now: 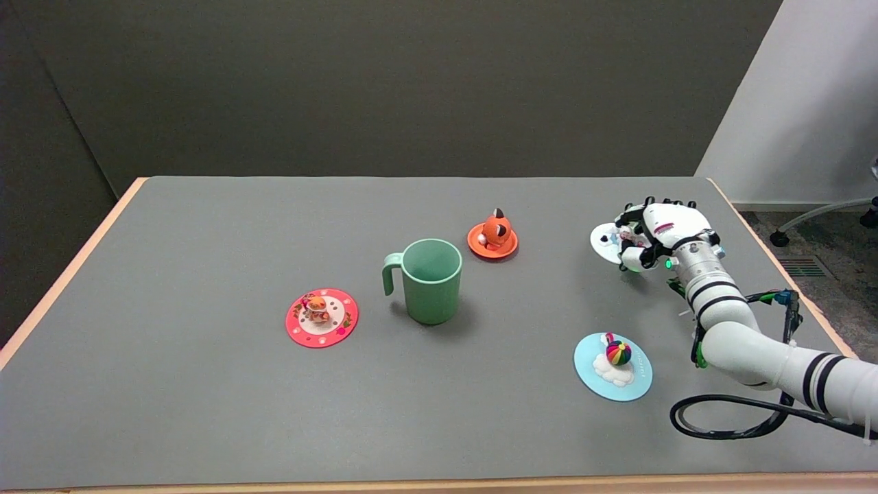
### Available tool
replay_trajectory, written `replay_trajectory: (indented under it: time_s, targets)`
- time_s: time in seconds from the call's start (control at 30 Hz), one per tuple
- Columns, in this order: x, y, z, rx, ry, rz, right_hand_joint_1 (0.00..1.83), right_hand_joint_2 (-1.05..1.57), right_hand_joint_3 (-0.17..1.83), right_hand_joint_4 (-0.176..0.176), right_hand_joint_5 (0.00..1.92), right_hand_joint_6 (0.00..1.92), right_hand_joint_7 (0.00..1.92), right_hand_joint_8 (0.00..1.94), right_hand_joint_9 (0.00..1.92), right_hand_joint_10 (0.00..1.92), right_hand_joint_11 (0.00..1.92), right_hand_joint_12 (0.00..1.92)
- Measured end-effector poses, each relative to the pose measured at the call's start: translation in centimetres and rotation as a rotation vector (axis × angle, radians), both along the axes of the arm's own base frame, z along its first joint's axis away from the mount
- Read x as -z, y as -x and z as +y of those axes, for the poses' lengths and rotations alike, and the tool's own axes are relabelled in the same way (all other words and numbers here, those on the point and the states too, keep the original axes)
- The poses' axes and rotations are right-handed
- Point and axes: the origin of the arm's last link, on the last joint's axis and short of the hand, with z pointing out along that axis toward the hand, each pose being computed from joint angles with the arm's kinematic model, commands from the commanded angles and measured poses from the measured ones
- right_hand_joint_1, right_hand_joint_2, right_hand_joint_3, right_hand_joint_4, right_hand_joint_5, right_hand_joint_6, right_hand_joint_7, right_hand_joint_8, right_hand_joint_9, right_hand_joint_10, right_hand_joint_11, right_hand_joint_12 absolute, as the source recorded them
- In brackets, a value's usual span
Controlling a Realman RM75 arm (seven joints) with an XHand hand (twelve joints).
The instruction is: Pick up the white cup lid.
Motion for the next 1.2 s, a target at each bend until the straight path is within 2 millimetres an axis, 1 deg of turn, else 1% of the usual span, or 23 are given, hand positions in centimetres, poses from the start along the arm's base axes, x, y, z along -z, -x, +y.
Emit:
replay_trajectory:
  time_s: [0.03, 0.07, 0.1, 0.2, 0.37, 0.43, 0.47, 0.5, 0.67, 0.8, 0.83, 0.87, 0.9, 0.93, 1.03, 1.1, 1.13, 1.2]
  targets:
    - [0.0, 0.0, 0.0, 0.000, 0.000, 0.000, 0.92, 1.13, 0.20, 0.176, 0.77, 1.30, 0.89, 0.41, 0.86, 0.44, 0.44, 1.07]
    - [0.0, 0.0, 0.0, 0.000, 0.001, 0.000, 0.96, 1.13, 0.19, 0.153, 0.77, 1.30, 0.88, 0.55, 0.86, 0.47, 0.44, 1.08]
    - [0.0, 0.0, 0.1, -0.001, 0.002, 0.001, 1.17, 1.15, 0.12, 0.015, 0.76, 1.25, 0.86, 1.26, 0.85, 0.54, 0.44, 1.08]
    - [0.0, 0.1, 0.1, -0.002, 0.004, 0.003, 1.17, 1.15, 0.13, 0.005, 0.76, 1.24, 0.86, 1.28, 0.84, 0.58, 0.43, 1.11]
    - [-0.1, 0.1, 0.2, -0.005, 0.007, 0.006, 1.17, 1.15, 0.12, 0.000, 0.76, 1.23, 0.87, 1.28, 0.80, 0.66, 0.40, 1.13]
    - [0.0, 0.1, 0.2, -0.005, 0.007, 0.006, 1.18, 1.15, 0.10, -0.004, 0.78, 1.20, 0.89, 1.24, 0.78, 0.69, 0.44, 1.07]
    - [0.0, 0.1, 0.2, -0.006, 0.008, 0.006, 1.17, 1.14, 0.13, -0.004, 0.76, 1.23, 0.87, 1.27, 0.80, 0.66, 0.40, 1.14]
    - [0.0, 0.0, 0.2, -0.008, 0.008, 0.007, 1.17, 1.14, 0.14, -0.006, 0.75, 1.23, 0.87, 1.27, 0.80, 0.67, 0.40, 1.16]
    - [0.1, 0.0, 0.2, -0.010, 0.006, 0.008, 1.18, 1.13, 0.12, -0.001, 0.78, 1.20, 0.91, 1.21, 0.82, 0.70, 0.41, 1.18]
    - [0.4, -0.1, 0.1, -0.015, -0.002, 0.004, 1.19, 1.11, 0.13, -0.003, 0.80, 1.18, 0.93, 1.17, 0.84, 0.68, 0.44, 1.20]
    - [0.5, -0.2, 0.1, -0.017, -0.006, 0.004, 1.21, 1.12, 0.12, -0.095, 0.81, 1.19, 0.89, 1.18, 0.85, 0.67, 0.45, 1.20]
    - [0.6, -0.3, 0.0, -0.019, -0.009, 0.004, 1.23, 1.13, 0.12, -0.176, 0.83, 1.20, 0.86, 1.20, 0.86, 0.66, 0.46, 1.21]
    - [0.7, -0.4, -0.1, -0.022, -0.013, 0.005, 1.12, 1.11, 0.15, -0.040, 0.83, 1.21, 0.91, 0.90, 0.87, 0.64, 0.47, 1.22]
    - [0.8, -0.4, -0.1, -0.025, -0.017, 0.006, 0.95, 1.09, 0.21, 0.176, 0.82, 1.23, 0.98, 0.45, 0.88, 0.62, 0.49, 1.23]
    - [1.4, -0.8, -0.5, -0.028, -0.045, 0.007, 0.96, 1.08, 0.21, 0.176, 0.84, 1.19, 1.01, 0.42, 0.93, 0.56, 0.55, 1.24]
    - [1.8, -1.0, -0.8, -0.028, -0.066, 0.008, 0.97, 1.07, 0.21, 0.176, 0.85, 1.18, 1.02, 0.41, 0.96, 0.54, 0.58, 1.23]
    - [2.0, -1.1, -0.9, -0.027, -0.078, 0.009, 0.97, 1.07, 0.21, 0.176, 0.86, 1.17, 1.03, 0.41, 0.98, 0.53, 0.63, 1.21]
    - [2.5, -1.5, -1.3, -0.026, -0.104, 0.011, 0.98, 1.06, 0.21, 0.176, 0.87, 1.15, 1.06, 0.39, 1.00, 0.51, 0.67, 1.20]
